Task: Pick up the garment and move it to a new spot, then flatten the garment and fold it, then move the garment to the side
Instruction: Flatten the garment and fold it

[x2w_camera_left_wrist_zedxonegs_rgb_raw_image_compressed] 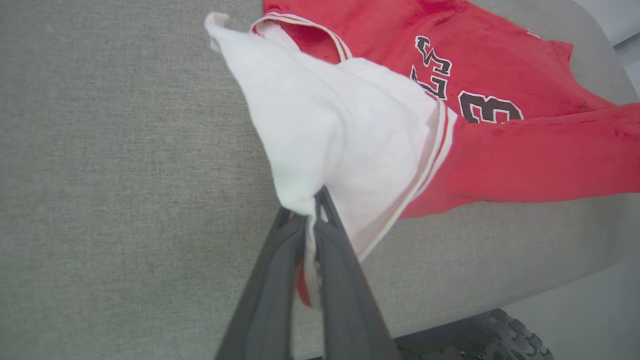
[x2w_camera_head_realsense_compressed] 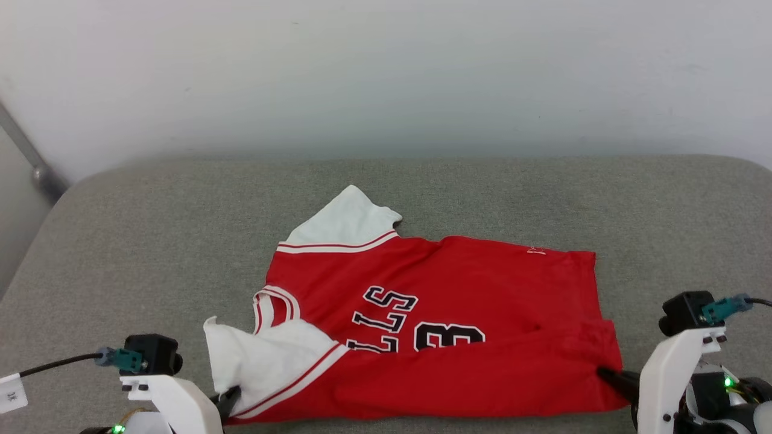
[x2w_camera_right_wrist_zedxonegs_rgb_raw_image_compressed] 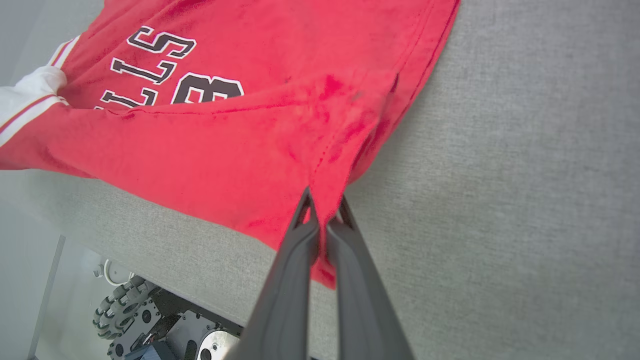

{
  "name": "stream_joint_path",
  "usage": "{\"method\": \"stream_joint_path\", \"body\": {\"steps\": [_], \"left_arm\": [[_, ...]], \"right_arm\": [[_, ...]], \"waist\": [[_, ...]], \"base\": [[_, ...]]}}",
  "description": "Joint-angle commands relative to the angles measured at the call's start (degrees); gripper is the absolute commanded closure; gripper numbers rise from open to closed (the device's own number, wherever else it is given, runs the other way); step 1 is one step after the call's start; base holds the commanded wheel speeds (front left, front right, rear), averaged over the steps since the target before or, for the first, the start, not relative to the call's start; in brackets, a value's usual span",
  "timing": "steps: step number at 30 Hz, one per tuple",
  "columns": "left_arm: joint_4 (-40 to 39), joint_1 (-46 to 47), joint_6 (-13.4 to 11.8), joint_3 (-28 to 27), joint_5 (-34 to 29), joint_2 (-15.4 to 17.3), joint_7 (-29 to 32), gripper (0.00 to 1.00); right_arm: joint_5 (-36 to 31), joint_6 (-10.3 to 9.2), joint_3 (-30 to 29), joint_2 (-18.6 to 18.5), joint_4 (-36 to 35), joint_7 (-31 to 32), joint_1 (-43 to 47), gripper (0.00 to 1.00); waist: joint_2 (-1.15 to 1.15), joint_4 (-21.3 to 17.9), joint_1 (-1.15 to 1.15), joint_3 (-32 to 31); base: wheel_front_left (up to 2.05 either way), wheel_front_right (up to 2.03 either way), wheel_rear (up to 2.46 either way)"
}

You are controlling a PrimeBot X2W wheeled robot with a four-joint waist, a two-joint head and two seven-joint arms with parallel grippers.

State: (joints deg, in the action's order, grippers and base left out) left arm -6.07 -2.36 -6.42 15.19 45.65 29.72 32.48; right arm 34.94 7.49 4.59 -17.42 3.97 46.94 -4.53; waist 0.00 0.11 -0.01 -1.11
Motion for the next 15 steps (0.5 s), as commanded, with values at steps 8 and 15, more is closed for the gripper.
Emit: {"method": "stream_joint_path", "body": {"steps": [8, 15], "left_arm": [[3.76, -1.13, -0.26, 0.42, 2.39, -2.58, -0.37, 0.17], [9.81, 2.17, 1.26, -0.21, 2.11, -3.44, -3.08, 0.00]], "right_arm": [[-2.35, 0.00, -1.84, 2.05, 2.14, -3.57, 4.85, 0.97], [-3.84, 0.00, 0.65, 1.80, 4.64, -14.11, 4.05, 0.00]], "waist": [[0.00, -0.76, 0.01, 1.03], [0.00, -2.39, 0.01, 4.00]], "base": [[0.00, 0.00, 0.00], [0.00, 0.00, 0.00]]}}
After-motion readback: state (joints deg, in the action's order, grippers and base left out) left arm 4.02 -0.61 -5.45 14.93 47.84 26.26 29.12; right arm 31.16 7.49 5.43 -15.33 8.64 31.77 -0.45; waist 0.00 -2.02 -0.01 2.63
